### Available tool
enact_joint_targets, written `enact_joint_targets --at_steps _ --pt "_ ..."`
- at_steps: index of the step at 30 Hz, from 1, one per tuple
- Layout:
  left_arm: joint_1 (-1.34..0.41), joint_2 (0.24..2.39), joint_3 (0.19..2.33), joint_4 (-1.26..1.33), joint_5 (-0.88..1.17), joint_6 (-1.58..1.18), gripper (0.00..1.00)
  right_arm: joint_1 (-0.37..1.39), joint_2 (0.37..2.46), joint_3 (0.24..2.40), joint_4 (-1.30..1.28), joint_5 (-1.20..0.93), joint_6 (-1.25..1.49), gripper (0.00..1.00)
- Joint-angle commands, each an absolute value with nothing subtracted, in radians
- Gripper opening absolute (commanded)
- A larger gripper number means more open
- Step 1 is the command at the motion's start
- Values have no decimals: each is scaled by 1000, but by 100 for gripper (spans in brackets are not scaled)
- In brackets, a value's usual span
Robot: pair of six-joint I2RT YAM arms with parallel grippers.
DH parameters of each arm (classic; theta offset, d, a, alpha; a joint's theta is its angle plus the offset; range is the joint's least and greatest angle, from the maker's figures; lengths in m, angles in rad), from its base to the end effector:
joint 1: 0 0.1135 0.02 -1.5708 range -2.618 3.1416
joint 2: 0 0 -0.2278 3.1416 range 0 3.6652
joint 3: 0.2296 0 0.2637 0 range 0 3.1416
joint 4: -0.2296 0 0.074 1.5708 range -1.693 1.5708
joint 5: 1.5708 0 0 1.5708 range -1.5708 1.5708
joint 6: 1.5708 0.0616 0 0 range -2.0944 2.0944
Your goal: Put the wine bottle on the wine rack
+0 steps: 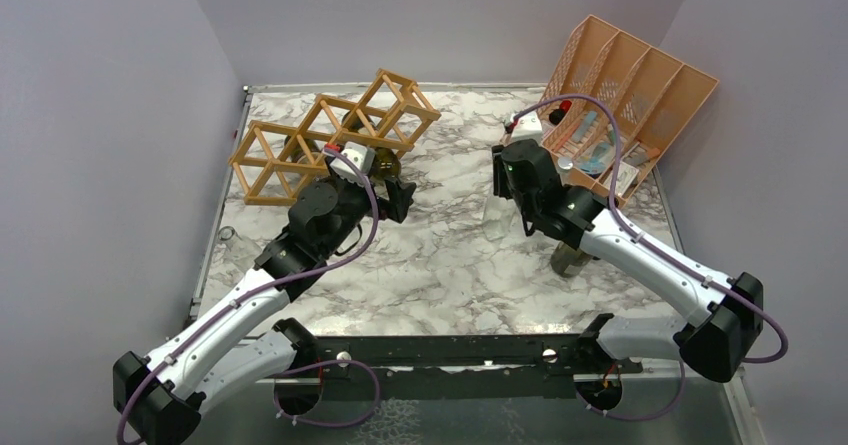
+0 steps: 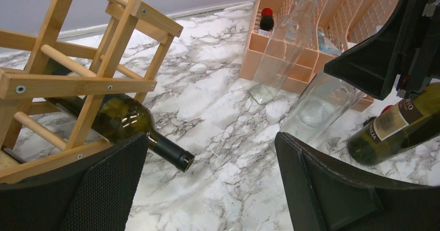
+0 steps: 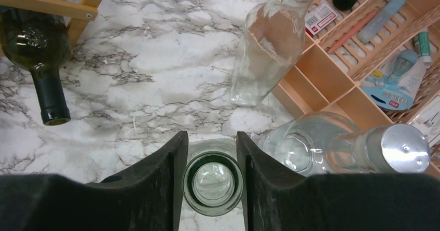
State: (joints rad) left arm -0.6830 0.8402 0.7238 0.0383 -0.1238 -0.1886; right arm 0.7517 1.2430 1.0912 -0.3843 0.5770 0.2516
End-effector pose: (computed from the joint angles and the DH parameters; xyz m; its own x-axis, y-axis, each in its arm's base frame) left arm 0.2101 -0.1612 0.3024 -0.1590 -0.1105 -0.9811 0.5101 0.8416 -0.1774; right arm 0.2549 0.1923 0.2855 -0.4186 -0.1057 -0.9020 -0.1296 0.9900 -0.0558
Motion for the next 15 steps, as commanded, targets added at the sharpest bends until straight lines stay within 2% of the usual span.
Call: enact_joint_targets --at_steps 1,3,6,15 --pt "-688 837 689 159 -82 -208 99 745 1208 1077 -297 573 184 38" --pt "-687 837 683 170 -65 -202 99 746 1204 1077 -295 560 167 26" --pt "-687 845 691 170 -36 -202 99 746 1190 1082 -289 536 138 2" --pt "-694 936 688 294 203 -209 97 745 1123 1164 -313 342 116 1"
